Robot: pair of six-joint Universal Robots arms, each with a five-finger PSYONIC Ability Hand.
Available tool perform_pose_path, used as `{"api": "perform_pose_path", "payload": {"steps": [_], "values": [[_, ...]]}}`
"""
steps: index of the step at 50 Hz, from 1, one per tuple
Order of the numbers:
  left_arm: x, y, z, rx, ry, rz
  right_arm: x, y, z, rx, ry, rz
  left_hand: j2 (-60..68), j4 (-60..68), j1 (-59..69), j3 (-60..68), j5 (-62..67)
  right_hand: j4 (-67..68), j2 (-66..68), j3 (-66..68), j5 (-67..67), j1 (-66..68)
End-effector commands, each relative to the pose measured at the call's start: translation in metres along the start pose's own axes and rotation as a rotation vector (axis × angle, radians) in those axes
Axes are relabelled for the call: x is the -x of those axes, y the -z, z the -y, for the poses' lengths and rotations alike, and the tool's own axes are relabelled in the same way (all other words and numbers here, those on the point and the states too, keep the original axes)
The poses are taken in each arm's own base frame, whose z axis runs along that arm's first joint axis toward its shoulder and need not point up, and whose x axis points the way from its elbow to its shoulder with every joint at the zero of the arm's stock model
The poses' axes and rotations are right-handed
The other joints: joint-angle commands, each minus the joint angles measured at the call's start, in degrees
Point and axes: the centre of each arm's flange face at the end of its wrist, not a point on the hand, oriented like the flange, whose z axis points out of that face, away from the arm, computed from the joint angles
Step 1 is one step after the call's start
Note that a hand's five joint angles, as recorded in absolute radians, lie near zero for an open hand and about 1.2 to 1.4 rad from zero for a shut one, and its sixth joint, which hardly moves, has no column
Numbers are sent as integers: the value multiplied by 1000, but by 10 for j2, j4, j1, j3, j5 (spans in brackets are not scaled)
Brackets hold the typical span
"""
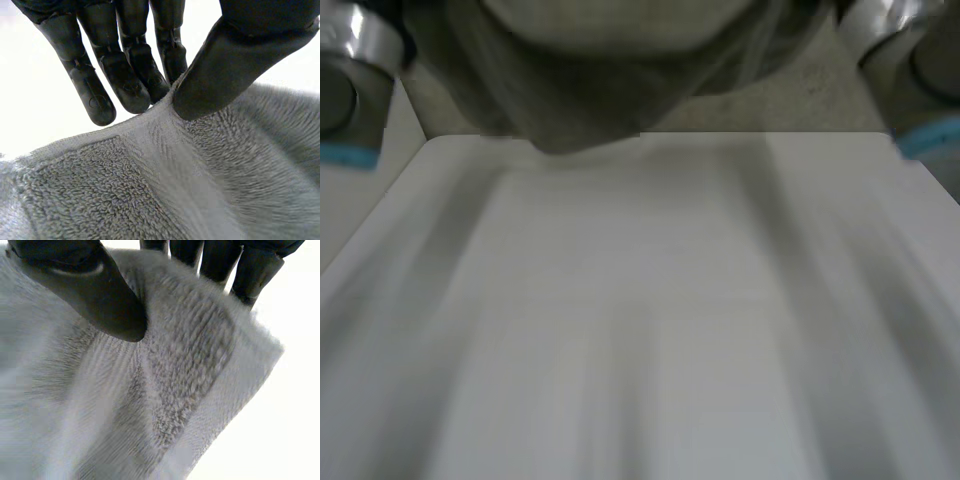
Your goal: Fold the towel.
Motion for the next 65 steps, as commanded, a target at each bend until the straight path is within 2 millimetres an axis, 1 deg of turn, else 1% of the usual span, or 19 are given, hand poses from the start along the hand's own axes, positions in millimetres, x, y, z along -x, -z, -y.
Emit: {"api": "perform_pose_path", "payload": {"steps": [1,3,4,6,7,9,11,17,22,28,30,38,44,47,49,52,54,61,65], "values": [[-16,83,-87,378,104,-117,65,73,-88,514,42,346,32,21,70,37,47,31,35,32,32,35],[-27,115,-101,481,98,-156,84,113,-108,690,102,510,32,21,70,37,47,31,35,32,32,35],[-27,115,-101,481,98,-156,84,113,-108,691,102,511,32,21,70,37,47,31,35,32,32,35],[-30,139,-105,554,46,-173,88,141,-118,802,116,587,32,21,70,37,47,31,35,32,32,35],[-30,139,-105,555,46,-173,88,141,-118,803,116,587,32,21,70,37,47,31,35,32,32,35],[-26,157,-102,614,-7,-173,86,147,-117,821,104,592,32,21,70,37,47,31,35,32,32,35],[-24,163,-98,635,-28,-175,77,155,-103,830,93,581,32,21,70,37,47,31,35,32,32,35],[-27,180,-82,689,-39,-172,66,166,-85,824,95,560,32,21,70,37,47,31,35,32,32,35],[-31,189,-68,700,-36,-169,51,179,-54,791,100,527,32,21,70,37,47,31,35,32,32,35],[-35,193,-43,673,-50,-165,30,184,-34,766,113,471,32,21,70,37,47,31,35,32,32,35],[-35,195,-27,652,-60,-154,12,185,-22,750,129,415,32,21,70,37,47,31,35,32,32,35],[-42,201,7,598,-87,-148,-33,187,-12,748,185,279,32,21,70,37,47,31,35,32,32,35],[-48,203,36,541,-77,-134,-43,189,-2,730,194,253,32,21,70,37,47,31,35,32,32,35],[-49,201,44,521,-66,-129,-43,190,12,692,188,260,32,21,70,37,47,31,35,32,32,35],[-50,195,64,468,-42,-118,-49,186,32,622,190,225,32,21,70,37,47,31,35,32,32,35],[-49,186,81,416,-28,-111,-53,183,42,585,179,197,32,21,70,37,47,31,35,32,32,35],[-49,182,87,398,-23,-111,-62,174,51,523,163,147,32,21,70,37,47,31,35,32,32,35],[-44,171,91,375,-24,-106,-64,171,46,516,145,136,32,21,70,37,47,31,35,32,32,35],[-40,172,67,434,1,-101,-60,171,28,554,128,148,32,21,70,37,47,31,35,32,32,35]]}}
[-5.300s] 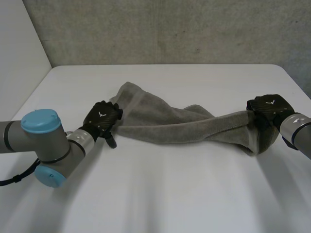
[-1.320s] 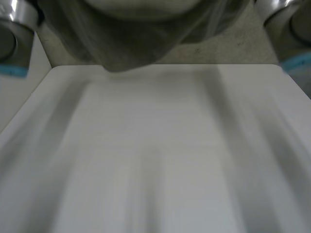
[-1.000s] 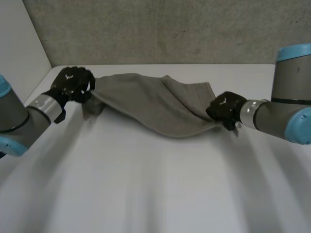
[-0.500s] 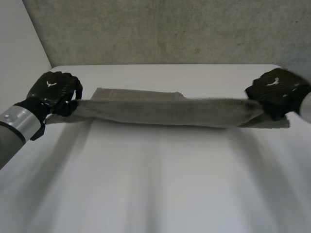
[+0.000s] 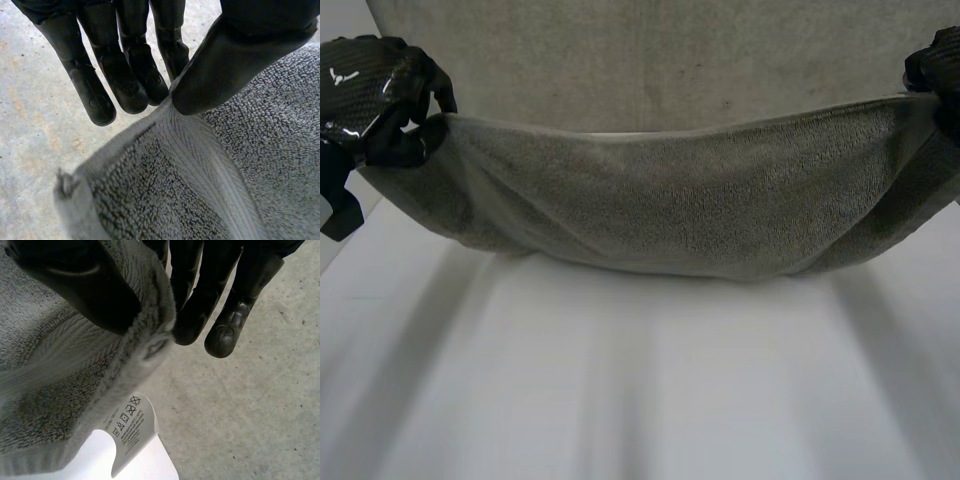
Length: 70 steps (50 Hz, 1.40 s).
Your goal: Fold the towel.
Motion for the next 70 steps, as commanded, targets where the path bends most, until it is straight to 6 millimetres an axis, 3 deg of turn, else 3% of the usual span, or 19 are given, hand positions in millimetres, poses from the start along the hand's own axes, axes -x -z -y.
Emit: {"api": "perform_pose_path", "payload": {"steps": [1,12,16,18,20,21,22,23,25,27,32,37,42,45,47,52,56,63,70], "values": [[8,-14,-31,77,35,3,8,-16,-22,54,-23,33,26,21,69,32,34,31,35,32,26,35],[28,-50,-66,125,59,11,9,-57,-55,76,-6,58,26,21,69,32,34,31,35,32,26,35],[41,-74,-60,69,30,42,4,-78,-46,8,30,11,26,21,69,32,34,31,35,32,26,35],[49,-88,-51,29,11,72,1,-90,-34,-44,55,-34,26,21,69,32,34,31,35,32,26,35],[60,-113,-20,-81,-27,152,-12,-107,5,-167,71,-169,26,21,69,32,34,31,35,32,26,35],[61,-113,-20,-82,-27,152,-12,-107,5,-168,71,-169,26,21,69,32,34,31,35,32,26,35],[62,-124,5,-158,-45,180,-23,-109,26,-226,56,-243,26,21,69,32,34,31,35,32,26,35],[65,-130,28,-226,-60,208,-23,-109,27,-227,56,-244,26,21,69,32,34,31,35,32,26,35],[65,-133,48,-282,-69,224,-48,-104,57,-320,-1,-348,26,21,69,32,34,31,35,32,26,35],[64,-134,60,-316,-71,228,-55,-100,66,-357,-40,-363,26,21,69,32,34,31,35,32,26,35],[61,-132,68,-335,-17,212,-50,-100,66,-353,-129,-301,26,21,69,32,34,31,35,32,26,35],[53,-122,47,-259,42,194,-25,-101,41,-231,-158,-189,26,21,69,32,34,31,35,32,26,35],[47,-99,-16,-66,96,185,1,-102,12,-124,-152,-95,26,21,69,32,34,31,35,32,26,35],[49,-91,-35,-12,108,184,26,-100,-12,-56,-135,-1,26,21,69,32,34,31,35,32,26,35],[49,-72,-68,85,138,169,52,-95,-34,7,-99,96,26,21,69,32,34,31,35,32,26,35],[44,-45,-92,156,157,135,77,-84,-67,111,-8,182,26,21,69,32,34,31,35,32,26,35],[41,-31,-91,162,139,117,81,-74,-73,144,38,211,26,21,69,32,34,31,35,32,26,35],[43,-17,-35,25,54,110,48,-45,-35,98,70,140,26,21,69,32,34,31,35,32,26,35],[46,-11,-18,-15,21,104,37,-37,-26,62,83,121,26,21,69,32,34,31,35,32,26,35]]}}
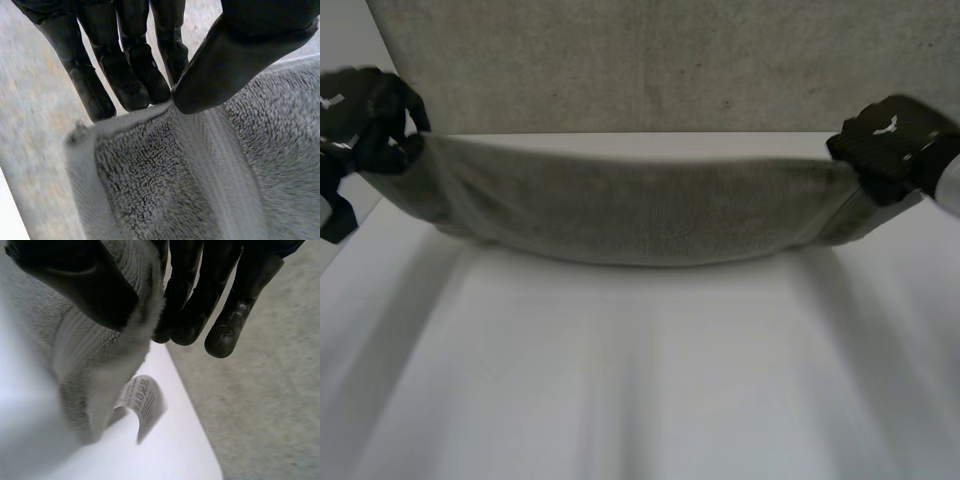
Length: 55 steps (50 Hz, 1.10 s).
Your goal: Fold the towel.
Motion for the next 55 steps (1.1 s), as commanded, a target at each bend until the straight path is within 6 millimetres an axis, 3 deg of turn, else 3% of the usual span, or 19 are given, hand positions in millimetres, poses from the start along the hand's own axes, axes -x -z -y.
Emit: {"api": "perform_pose_path", "payload": {"steps": [1,5,7,8,10,12,21,26,39,55], "values": [[-1,6,20,-50,-32,-22,-13,13,11,-44,11,-26,25,19,68,31,33,31,32,32,18,35],[-1,4,12,-28,-18,-36,-14,12,7,-37,7,-25,25,19,68,31,33,31,32,32,18,35],[1,0,-12,35,15,-38,-15,9,0,-19,1,-22,25,19,68,31,33,31,32,32,18,35],[1,0,-12,36,15,-38,-15,9,0,-19,1,-22,25,19,68,31,33,31,32,32,18,35],[4,-8,-39,102,50,-43,-11,4,-8,-6,-11,-4,25,19,68,31,33,31,32,32,18,35],[5,-12,-51,128,65,-44,-1,-10,-22,26,-32,39,25,19,68,31,33,31,32,32,18,35],[13,-34,-97,223,120,-47,20,-36,-45,62,-61,102,25,19,68,31,33,31,32,32,18,35],[15,-39,-105,238,129,-48,35,-60,-54,46,-53,113,25,19,68,31,33,31,32,32,18,35],[15,-43,-112,258,139,-54,64,-96,-68,87,-31,129,25,19,68,31,33,31,32,32,18,35],[19,-52,-135,288,157,-56,78,-115,-70,91,-15,127,25,19,68,31,33,31,32,32,18,35]]}}
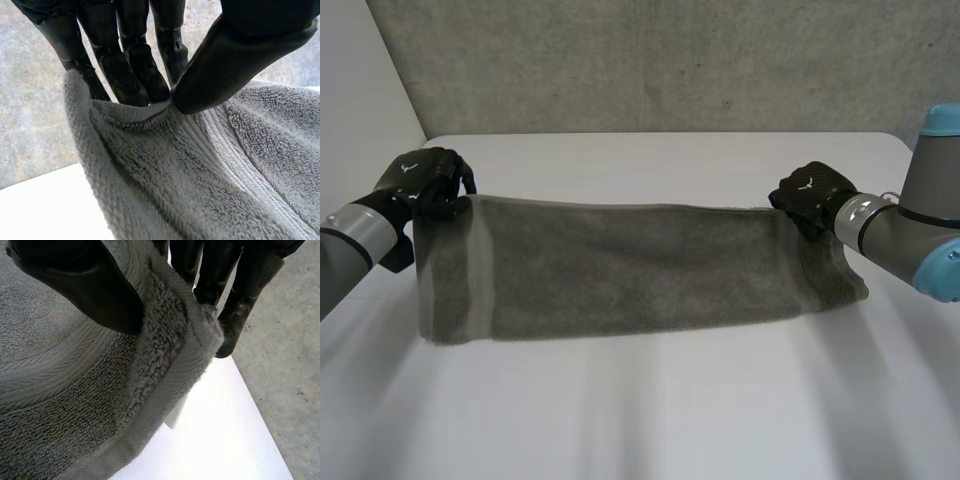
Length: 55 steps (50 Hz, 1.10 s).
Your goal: Fold the towel.
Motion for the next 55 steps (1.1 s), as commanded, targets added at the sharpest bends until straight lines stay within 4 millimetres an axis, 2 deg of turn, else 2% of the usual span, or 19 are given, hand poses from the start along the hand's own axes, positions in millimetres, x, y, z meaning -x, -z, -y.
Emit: {"api": "perform_pose_path", "payload": {"steps": [1,2,3,4,5,7,9,11,12,15,17,20,23,25,28,38,41,46,55], "values": [[5,-7,-17,28,17,1,6,-5,-2,16,4,-1,25,19,68,31,33,-98,-98,-97,-112,-95],[5,-7,-17,28,17,1,6,-5,-2,16,4,-1,25,19,68,31,33,-100,-99,-99,-113,-96],[6,-9,-20,36,22,1,8,-6,-1,15,5,-1,-6,-13,37,0,2,-418,-417,-417,-431,-414],[7,-10,-20,39,24,2,7,-7,-1,17,3,-12,-233,-239,-190,-227,-225,-669,-668,-668,-682,-665],[7,-10,-20,39,24,2,7,-7,-1,17,3,-12,-235,-242,-192,-229,-227,-669,-668,-668,-682,-665],[7,-10,-15,45,31,3,-5,-9,9,-18,17,-73,-654,-660,-611,-648,-646,-669,-668,-668,-682,-665],[6,-10,-9,49,34,3,-13,-8,16,-42,12,-102,-666,-672,-623,-660,-658,-669,-668,-668,-682,-665],[5,-7,9,41,31,6,-20,-5,24,-68,-8,-125,-666,-672,-623,-660,-658,-669,-668,-668,-682,-665],[5,-7,9,41,31,6,-36,6,42,-122,-49,-165,-666,-672,-623,-660,-658,-669,-668,-668,-682,-665],[0,1,33,11,16,6,-52,18,57,-169,-92,-206,-664,-671,-621,-658,-656,-669,-668,-668,-682,-665],[-2,6,42,-4,7,8,-73,40,81,-245,-177,-261,-663,-669,-619,-657,-655,-669,-668,-668,-682,-665],[-10,15,54,-23,-8,3,-81,60,97,-294,-232,-277,-654,-661,-611,-648,-646,-669,-668,-668,-682,-665],[-20,29,63,-38,-22,-5,-80,68,99,-294,-256,-272,-641,-647,-598,-635,-633,-669,-668,-668,-682,-665],[-29,45,62,-41,-27,-5,-73,73,94,-271,-277,-255,-636,-642,-593,-630,-628,-669,-668,-668,-682,-665],[-32,51,60,-45,-31,-7,-55,81,78,-201,-287,-213,-637,-644,-594,-631,-630,-669,-668,-668,-682,-665],[-44,74,3,15,-276,4,-10,92,-3,56,-213,-128,-636,-642,-593,-630,-628,-669,-668,-668,-682,-665],[-45,77,-5,42,-339,3,-8,91,-12,67,-210,-128,-636,-642,-593,-630,-628,-669,-668,-668,-682,-665],[-43,74,-25,95,-348,-6,-8,83,-50,89,-237,-144,-636,-642,-593,-630,-628,-669,-668,-668,-682,-665],[-32,65,-55,167,-336,54,-3,68,-80,74,-259,-148,-627,-634,-584,-621,-619,-625,-624,-624,-638,-621]]}}
